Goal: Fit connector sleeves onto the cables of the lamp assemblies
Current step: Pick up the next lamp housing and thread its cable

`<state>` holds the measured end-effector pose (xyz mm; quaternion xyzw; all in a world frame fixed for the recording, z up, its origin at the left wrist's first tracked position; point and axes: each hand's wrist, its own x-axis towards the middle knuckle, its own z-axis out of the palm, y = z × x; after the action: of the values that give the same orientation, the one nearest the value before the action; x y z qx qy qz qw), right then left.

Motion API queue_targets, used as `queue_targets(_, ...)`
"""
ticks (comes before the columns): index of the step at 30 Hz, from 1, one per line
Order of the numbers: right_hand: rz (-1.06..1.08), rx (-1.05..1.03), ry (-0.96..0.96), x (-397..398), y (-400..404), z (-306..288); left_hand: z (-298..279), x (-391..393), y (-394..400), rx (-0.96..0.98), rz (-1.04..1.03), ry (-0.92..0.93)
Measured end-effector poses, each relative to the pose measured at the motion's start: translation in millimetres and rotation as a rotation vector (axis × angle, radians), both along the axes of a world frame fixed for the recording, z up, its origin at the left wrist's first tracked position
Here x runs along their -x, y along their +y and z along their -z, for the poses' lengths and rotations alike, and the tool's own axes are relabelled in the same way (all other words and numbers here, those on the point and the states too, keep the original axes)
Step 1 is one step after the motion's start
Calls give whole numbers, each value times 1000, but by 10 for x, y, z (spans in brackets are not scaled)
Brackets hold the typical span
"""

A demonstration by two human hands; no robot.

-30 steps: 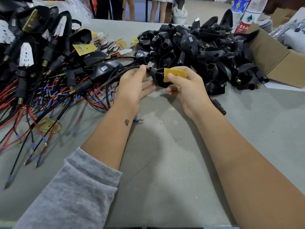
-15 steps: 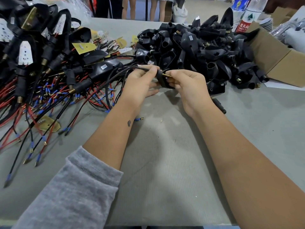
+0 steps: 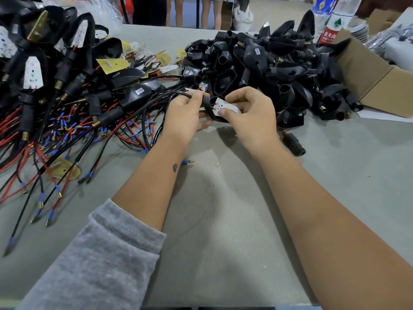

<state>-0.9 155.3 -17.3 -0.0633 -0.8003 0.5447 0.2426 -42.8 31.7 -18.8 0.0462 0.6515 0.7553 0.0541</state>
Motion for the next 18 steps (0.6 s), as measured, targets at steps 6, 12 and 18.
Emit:
queue_targets(6,-9,-135,45,2,-50,22,17,19,-13,-43,-100,0)
queue_targets(12,105,-337,220,14,-77,32,15,28,-13,-54,-104,-13)
queue_targets(18,-64,-141,-73,-13,-41,12,12,35,-49,-79,-103,-16)
